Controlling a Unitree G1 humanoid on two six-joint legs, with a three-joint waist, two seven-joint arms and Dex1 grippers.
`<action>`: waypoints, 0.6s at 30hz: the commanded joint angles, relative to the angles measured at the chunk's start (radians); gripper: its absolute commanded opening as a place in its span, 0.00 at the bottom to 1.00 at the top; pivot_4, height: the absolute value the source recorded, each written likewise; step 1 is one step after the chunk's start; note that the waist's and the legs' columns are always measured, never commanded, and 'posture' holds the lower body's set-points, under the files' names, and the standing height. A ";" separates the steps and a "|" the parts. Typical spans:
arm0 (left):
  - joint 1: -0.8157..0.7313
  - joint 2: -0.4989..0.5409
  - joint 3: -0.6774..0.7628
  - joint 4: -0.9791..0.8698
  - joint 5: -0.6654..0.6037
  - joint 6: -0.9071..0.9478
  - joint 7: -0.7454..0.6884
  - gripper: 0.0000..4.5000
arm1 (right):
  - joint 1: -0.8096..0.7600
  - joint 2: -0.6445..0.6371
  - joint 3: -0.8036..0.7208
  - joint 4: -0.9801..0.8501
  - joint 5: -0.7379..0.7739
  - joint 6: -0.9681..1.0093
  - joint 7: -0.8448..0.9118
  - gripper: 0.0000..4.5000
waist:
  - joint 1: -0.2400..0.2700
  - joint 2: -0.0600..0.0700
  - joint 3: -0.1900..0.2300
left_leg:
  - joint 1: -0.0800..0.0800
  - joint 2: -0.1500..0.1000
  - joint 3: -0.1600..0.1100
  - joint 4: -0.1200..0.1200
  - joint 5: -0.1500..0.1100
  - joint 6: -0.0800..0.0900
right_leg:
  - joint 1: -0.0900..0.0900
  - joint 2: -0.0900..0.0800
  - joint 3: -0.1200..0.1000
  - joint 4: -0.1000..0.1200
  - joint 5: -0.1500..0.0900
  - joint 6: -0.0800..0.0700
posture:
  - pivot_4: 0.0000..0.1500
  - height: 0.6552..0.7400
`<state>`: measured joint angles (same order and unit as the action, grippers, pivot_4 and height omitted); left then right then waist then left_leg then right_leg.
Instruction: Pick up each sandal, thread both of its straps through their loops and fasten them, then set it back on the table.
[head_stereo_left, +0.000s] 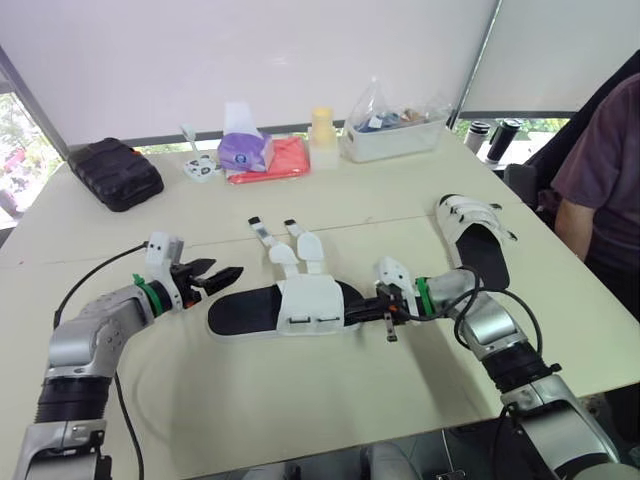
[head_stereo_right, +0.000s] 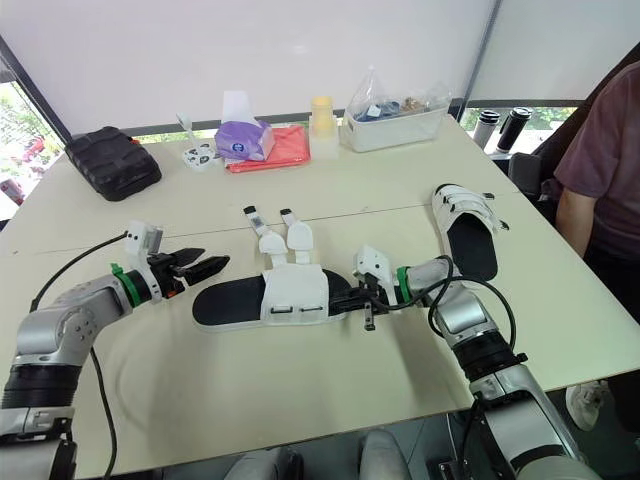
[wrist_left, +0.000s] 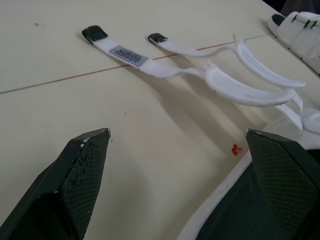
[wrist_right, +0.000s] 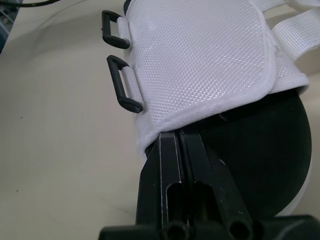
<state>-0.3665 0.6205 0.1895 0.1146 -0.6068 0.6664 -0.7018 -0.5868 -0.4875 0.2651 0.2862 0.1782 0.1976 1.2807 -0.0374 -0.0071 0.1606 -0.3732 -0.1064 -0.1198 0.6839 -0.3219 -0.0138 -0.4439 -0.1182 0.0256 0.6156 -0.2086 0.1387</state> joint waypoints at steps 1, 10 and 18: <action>-0.016 0.001 -0.002 -0.022 0.022 -0.023 -0.016 1.00 | -0.023 0.032 -0.015 0.009 0.002 -0.034 -0.029 0.01 | 0.000 0.000 0.000 | 0.000 0.000 0.000 0.000 0.000 0.000 | 0.000 0.000 0.000 0.000 0.000 0.000 | 1.00 1.00; -0.117 -0.051 -0.034 0.101 0.039 0.013 -0.053 1.00 | 0.008 0.068 0.011 0.096 -0.046 -0.126 -0.072 0.01 | -0.002 0.000 0.000 | 0.001 0.000 0.000 0.000 0.000 0.000 | 0.000 0.000 0.000 0.000 0.000 0.000 | 1.00 1.00; -0.362 -0.099 0.022 0.441 -0.054 0.303 -0.072 1.00 | 0.010 0.092 0.017 0.113 -0.063 -0.143 -0.094 0.01 | -0.010 -0.001 -0.001 | 0.002 0.000 0.000 0.000 0.001 -0.001 | 0.001 0.001 0.000 0.001 0.000 0.000 | 1.00 1.00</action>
<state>-0.6916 0.5210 0.1735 0.4918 -0.6458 0.9377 -0.7811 -0.5846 -0.4088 0.2651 0.3817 0.1408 0.0524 1.2033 -0.0474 -0.0079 0.1600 -0.3713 -0.1059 -0.1199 0.6839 -0.3213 -0.0148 -0.4432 -0.1170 0.0254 0.6172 -0.2085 0.1387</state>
